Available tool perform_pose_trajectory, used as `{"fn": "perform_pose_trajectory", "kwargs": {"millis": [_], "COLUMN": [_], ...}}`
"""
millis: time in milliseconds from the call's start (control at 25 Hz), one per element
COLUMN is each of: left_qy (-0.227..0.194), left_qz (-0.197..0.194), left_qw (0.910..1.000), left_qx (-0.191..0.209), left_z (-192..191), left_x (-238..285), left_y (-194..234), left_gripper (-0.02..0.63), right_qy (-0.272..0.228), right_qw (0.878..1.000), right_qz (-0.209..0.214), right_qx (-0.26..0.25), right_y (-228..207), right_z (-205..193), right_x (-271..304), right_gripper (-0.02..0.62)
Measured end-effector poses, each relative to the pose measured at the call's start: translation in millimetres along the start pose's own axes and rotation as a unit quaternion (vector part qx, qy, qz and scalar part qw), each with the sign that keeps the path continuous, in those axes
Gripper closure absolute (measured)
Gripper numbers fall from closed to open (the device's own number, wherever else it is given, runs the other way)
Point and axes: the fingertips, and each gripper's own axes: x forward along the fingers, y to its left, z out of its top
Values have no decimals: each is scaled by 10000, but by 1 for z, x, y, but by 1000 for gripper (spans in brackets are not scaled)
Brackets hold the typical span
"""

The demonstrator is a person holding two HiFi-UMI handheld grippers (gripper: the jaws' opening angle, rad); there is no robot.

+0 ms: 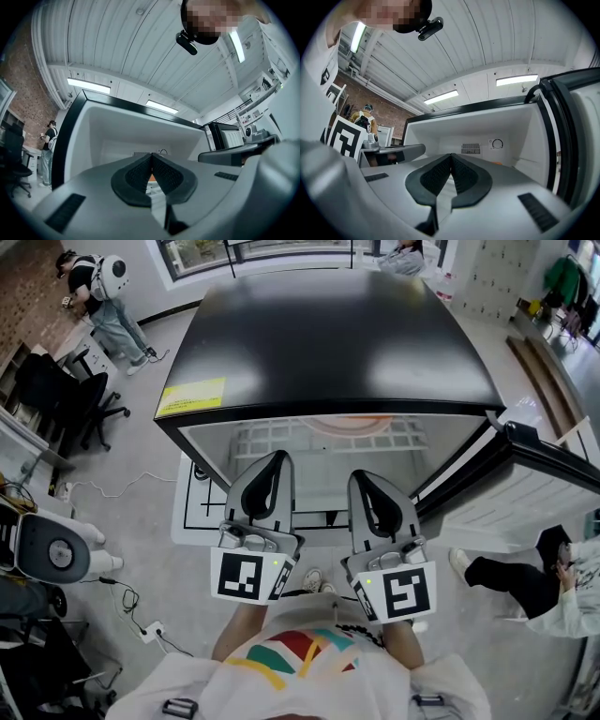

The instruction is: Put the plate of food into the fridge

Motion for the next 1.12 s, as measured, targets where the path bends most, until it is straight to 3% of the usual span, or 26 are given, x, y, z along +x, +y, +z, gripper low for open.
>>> {"fn": "perform_pose_trajectory", "kwargs": {"millis": [600,1120], "left_qy": [-37,-46], "left_qz": [-215,-175], "left_qw": [9998,9998], "left_qx": [0,2], "left_z": [3,1], "left_x": [7,8], "left_y": [-15,-13], "left_gripper": [598,598], "right_qy": [4,31], "right_qw": [9999,9998], "right_qz": [-141,-146], "right_qx": [-55,-119], "right_y": [-8,-9], "right_z": [0,-4], "right_x": [-2,0], "right_gripper": [595,595]}}
